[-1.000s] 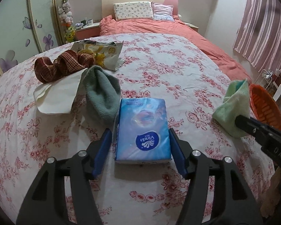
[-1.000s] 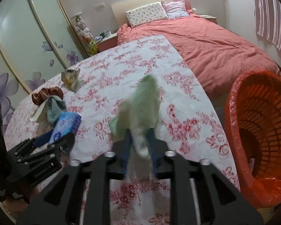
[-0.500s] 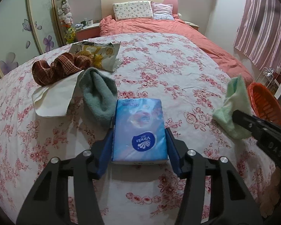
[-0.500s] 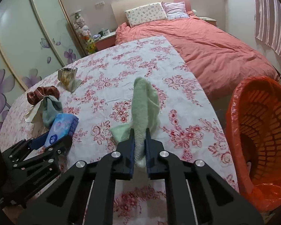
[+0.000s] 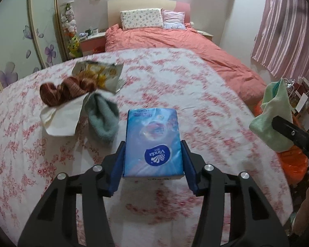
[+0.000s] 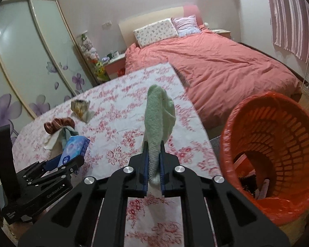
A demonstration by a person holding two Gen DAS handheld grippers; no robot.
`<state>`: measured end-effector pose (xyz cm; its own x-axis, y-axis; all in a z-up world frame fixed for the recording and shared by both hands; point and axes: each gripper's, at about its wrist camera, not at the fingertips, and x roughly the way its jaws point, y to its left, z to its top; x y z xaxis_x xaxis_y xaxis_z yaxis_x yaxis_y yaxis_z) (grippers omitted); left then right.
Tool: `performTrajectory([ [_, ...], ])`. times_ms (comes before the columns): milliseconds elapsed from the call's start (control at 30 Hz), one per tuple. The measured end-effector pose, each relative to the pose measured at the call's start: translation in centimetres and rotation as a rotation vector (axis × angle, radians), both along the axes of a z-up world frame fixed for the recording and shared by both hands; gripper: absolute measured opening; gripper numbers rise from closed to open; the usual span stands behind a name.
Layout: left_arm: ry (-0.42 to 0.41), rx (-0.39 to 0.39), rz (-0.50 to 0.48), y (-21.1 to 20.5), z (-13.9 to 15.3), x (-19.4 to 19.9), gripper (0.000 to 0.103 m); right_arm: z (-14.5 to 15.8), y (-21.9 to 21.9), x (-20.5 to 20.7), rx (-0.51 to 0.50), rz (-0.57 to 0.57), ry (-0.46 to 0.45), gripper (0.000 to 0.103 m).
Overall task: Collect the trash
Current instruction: 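Carry the tissue pack and towel over the orange basket and release both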
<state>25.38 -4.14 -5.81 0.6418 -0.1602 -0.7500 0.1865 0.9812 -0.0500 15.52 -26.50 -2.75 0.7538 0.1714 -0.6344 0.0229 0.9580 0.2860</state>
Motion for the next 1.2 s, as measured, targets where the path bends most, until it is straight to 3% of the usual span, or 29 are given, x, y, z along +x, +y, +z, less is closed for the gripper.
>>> performTrajectory([
  [300,-0.075,-0.080,-0.112,-4.9,4.6,-2.5,0.051,2.8,-4.4,-3.7,0.005,-0.110,-0.102,0.009],
  [567,-0.109,-0.139,-0.237,-11.1,6.9,-4.3,0.051,3.8,-9.3,-6.1,-0.021,-0.262,-0.167,0.009],
  [900,-0.114,-0.162,-0.403,-19.3,6.9,-5.2,0.051,2.4,-13.5,-6.0,0.031,-0.356,-0.160,0.009],
  [1200,-0.067,-0.150,-0.457,-24.4,4.9,-4.0,0.052,1.6,-16.4,-5.4,0.070,-0.387,-0.146,0.009],
])
